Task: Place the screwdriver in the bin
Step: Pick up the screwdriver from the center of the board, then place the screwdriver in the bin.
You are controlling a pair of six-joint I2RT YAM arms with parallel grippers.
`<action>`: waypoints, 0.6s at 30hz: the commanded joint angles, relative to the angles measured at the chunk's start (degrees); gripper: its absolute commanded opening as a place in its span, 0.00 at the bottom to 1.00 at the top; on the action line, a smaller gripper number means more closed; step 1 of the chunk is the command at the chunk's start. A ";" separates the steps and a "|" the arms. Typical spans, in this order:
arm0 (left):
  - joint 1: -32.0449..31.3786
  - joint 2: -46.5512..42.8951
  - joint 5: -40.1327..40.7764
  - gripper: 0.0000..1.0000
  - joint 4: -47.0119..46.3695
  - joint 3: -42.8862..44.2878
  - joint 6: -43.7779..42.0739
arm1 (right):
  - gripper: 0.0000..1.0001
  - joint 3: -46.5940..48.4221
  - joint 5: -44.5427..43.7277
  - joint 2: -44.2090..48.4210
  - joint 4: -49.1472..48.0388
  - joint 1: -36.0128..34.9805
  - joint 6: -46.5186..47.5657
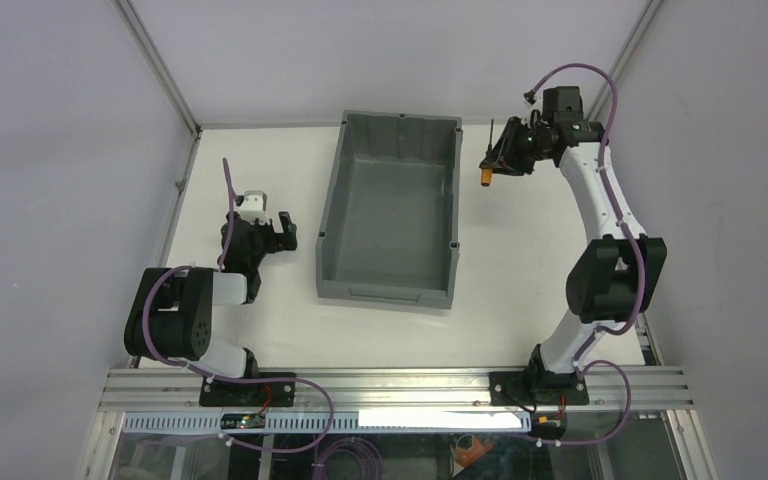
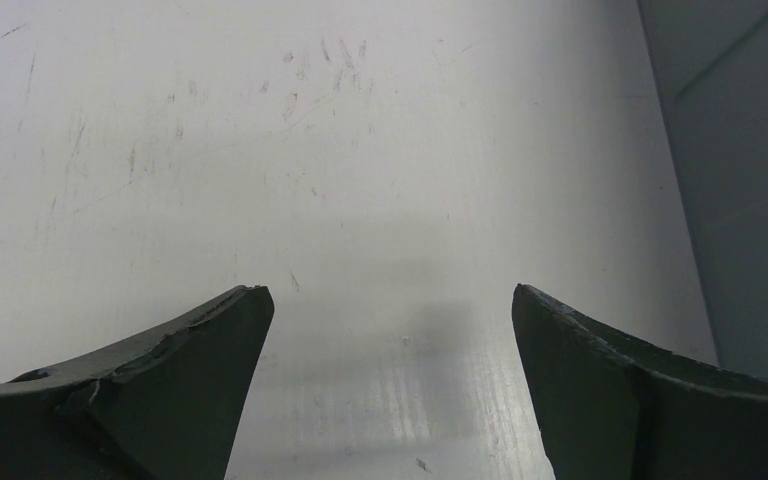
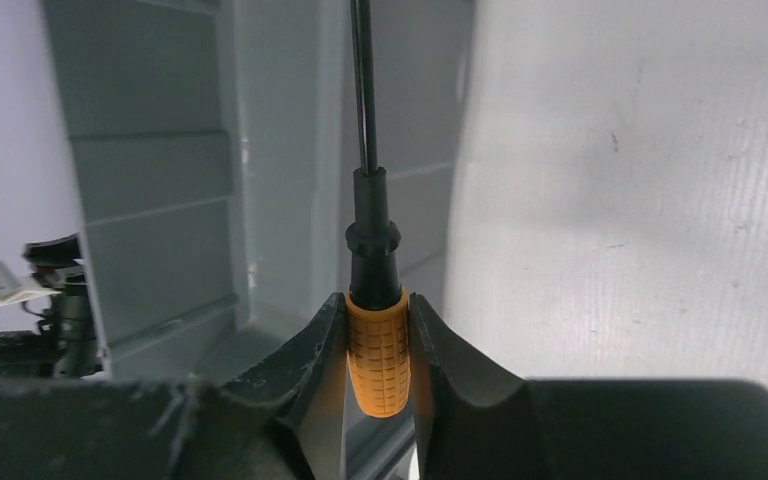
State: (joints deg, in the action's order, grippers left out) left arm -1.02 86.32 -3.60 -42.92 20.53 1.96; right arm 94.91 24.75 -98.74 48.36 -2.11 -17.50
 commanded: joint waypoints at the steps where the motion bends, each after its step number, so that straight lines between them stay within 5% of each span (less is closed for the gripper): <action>1: 0.40 -0.06 -1.40 0.99 -4.32 0.83 -0.64 | 0.00 4.93 3.61 4.01 0.61 -0.84 -3.74; 18: 0.40 -0.01 -1.41 0.99 -4.30 0.82 -0.63 | 0.00 15.56 -8.70 -0.32 6.50 -15.73 -8.15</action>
State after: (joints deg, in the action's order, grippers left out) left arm -1.02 86.32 -3.60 -42.89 20.53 1.96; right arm 105.86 19.46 -98.08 53.69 -15.27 -23.55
